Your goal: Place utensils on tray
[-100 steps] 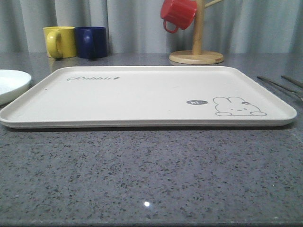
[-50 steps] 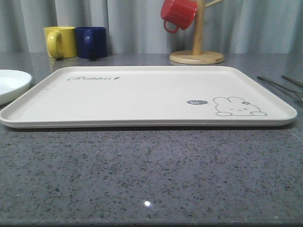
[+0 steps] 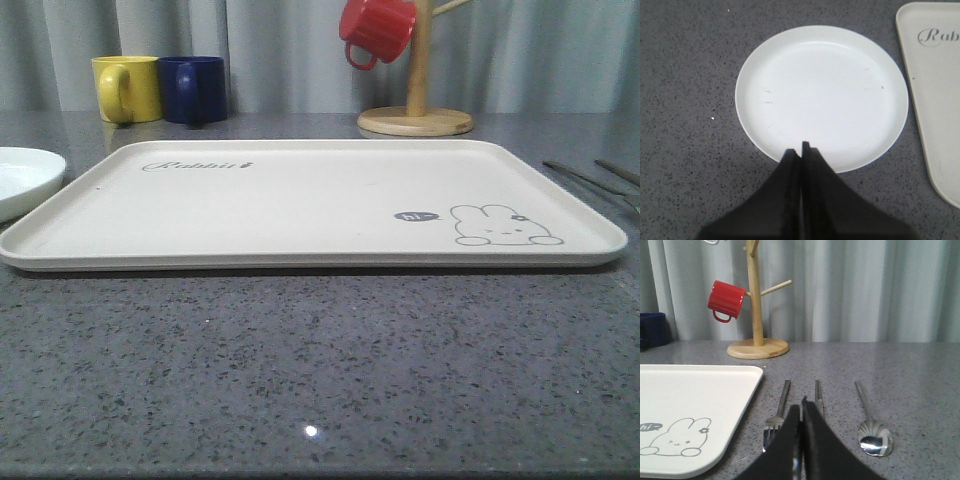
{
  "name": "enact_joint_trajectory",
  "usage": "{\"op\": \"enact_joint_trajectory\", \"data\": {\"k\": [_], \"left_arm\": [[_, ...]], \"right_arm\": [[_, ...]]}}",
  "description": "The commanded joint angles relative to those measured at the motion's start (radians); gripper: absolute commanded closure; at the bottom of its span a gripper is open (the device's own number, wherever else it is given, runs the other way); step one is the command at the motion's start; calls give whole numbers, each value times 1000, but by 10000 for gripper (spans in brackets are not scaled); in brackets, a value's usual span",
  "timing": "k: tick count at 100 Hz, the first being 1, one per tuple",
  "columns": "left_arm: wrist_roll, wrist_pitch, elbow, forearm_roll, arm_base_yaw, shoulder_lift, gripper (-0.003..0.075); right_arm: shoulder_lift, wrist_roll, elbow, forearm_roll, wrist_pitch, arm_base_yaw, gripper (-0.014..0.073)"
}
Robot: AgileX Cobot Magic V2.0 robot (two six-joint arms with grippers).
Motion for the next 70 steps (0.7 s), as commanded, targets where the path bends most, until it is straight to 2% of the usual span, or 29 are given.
{"op": "enact_joint_trajectory", "data": {"k": [1,12,24,31,36,52,70], "left_arm": [[4,-43,-36,1,0,20,718],[4,-38,-36,1,0,24,598],[4,-38,-36,-1,0,24,364],[0,-40,-36,-3,0,24,267],[0,-40,-36,-16,0,24,242],[-5,-48,-41,-22,0,34,245],[-5,-23,-131,-16,0,142,245]], "right_arm": [[-19,-8,2,2,-83,-7,662],[-19,-8,2,2,-83,-7,662],[-19,-8,2,2,-83,-7,662],[-19,-8,2,2,-83,-7,662],[-19,-8,2,2,-83,-7,662],[-19,-8,2,2,-83,-7,662],[-19,-8,2,2,-83,-7,662]]}}
